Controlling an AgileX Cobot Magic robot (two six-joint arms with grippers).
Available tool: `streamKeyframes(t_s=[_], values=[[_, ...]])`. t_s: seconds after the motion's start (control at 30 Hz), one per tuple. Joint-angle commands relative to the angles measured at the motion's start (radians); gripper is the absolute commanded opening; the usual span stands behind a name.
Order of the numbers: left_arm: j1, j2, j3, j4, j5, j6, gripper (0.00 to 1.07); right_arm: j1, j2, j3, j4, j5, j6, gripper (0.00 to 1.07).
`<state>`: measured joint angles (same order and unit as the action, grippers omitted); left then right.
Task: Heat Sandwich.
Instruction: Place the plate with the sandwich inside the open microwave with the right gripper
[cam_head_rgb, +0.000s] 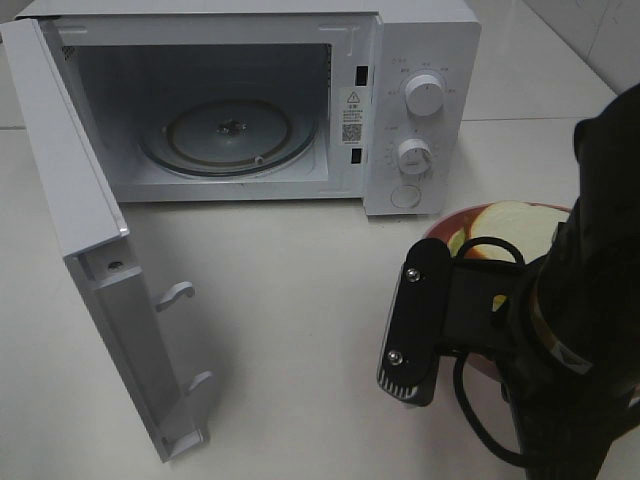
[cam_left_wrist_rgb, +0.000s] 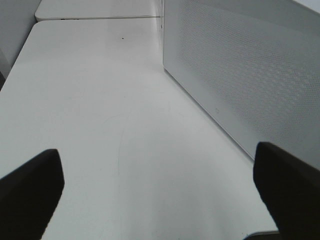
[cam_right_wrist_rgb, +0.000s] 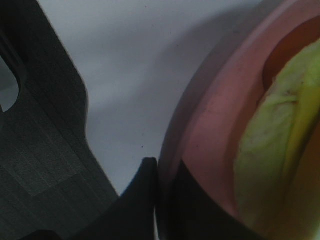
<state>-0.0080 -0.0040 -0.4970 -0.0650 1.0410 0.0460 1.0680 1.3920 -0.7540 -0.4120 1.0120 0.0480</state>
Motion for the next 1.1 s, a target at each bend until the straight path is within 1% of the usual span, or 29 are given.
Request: streamKeyframes(t_s=[0.03, 0.13, 0.43, 0.77, 0.93, 1.03, 1.1], values=[[-0.003, -0.026, 0.002, 0.0, -0.004, -0.003, 0.98, 0.005, -0.006, 0.005, -0.028, -0.02, -0.062, 0.0], [-0.003, -0.026, 0.002, 0.0, -0.004, -0.003, 0.98, 0.005, -0.006, 0.005, -0.028, -0.061, -0.138, 0.01], [-0.003, -0.026, 0.002, 0.0, -0.004, -0.003, 0.98, 0.005, -0.006, 0.005, -0.027, -0.139, -0.263, 0.01], [-0.003, -0.026, 0.002, 0.0, -0.004, -0.003, 0.98, 0.005, -0.006, 0.005, -0.03, -0.182, -0.312, 0.01], [-0.003, -0.026, 0.002, 0.0, -0.004, -0.003, 0.98, 0.005, -0.006, 0.005, -0.031, -0.247, -0.316, 0.01], [-0.003, -0.026, 0.002, 0.0, -0.004, -0.003, 0.98, 0.0, -0.006, 0.005, -0.022, -0.29, -0.429, 0.0], [-0.003, -0.026, 0.002, 0.0, -0.004, -0.003, 0.98, -0.008, -0.006, 0.005, -0.019, -0.298, -0.45, 0.0]])
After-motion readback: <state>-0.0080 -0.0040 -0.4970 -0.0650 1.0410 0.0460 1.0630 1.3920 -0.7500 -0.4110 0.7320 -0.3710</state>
